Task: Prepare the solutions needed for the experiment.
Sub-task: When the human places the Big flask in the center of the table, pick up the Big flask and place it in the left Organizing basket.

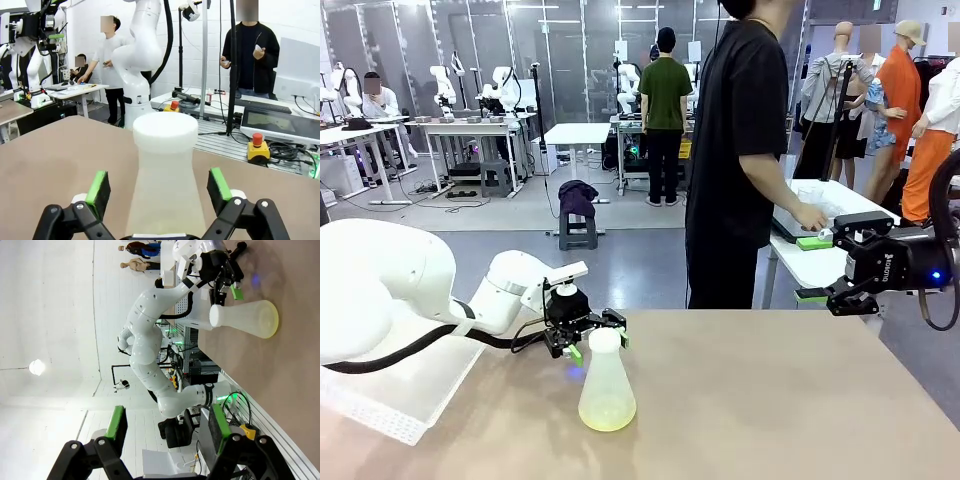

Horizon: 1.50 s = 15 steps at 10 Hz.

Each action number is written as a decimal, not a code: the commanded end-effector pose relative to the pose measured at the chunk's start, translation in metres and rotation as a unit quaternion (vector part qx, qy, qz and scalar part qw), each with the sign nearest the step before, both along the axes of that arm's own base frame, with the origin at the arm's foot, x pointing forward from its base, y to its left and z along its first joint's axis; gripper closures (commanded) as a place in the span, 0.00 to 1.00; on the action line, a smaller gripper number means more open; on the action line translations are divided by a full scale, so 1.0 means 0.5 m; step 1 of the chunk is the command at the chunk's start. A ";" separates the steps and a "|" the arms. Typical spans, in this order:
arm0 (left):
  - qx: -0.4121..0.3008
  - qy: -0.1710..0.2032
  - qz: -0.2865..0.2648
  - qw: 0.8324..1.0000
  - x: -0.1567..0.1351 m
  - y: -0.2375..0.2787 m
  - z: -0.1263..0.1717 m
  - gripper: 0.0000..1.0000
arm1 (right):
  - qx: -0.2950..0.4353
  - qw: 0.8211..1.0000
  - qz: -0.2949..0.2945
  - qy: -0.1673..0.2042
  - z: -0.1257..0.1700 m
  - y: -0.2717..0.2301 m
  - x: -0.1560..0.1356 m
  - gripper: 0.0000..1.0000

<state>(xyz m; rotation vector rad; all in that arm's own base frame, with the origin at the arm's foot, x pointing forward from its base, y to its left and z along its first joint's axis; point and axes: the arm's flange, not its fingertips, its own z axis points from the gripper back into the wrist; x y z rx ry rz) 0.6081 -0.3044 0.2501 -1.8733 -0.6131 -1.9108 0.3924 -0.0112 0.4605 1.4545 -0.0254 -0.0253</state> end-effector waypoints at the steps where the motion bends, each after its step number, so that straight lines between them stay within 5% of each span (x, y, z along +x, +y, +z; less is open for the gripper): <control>1: -0.004 0.004 0.010 1.000 -0.027 0.025 0.026 0.00 | 0.005 1.000 0.000 -0.005 0.004 0.000 0.000 0.17; 5: 0.007 -0.013 -0.001 1.000 -0.039 0.016 0.067 0.00 | 0.005 1.000 0.000 -0.005 0.004 0.000 0.000 0.17; 15: -0.011 0.026 -0.017 0.999 -0.042 -0.034 -0.009 0.00 | 0.005 1.000 0.000 -0.005 0.004 0.000 0.000 0.17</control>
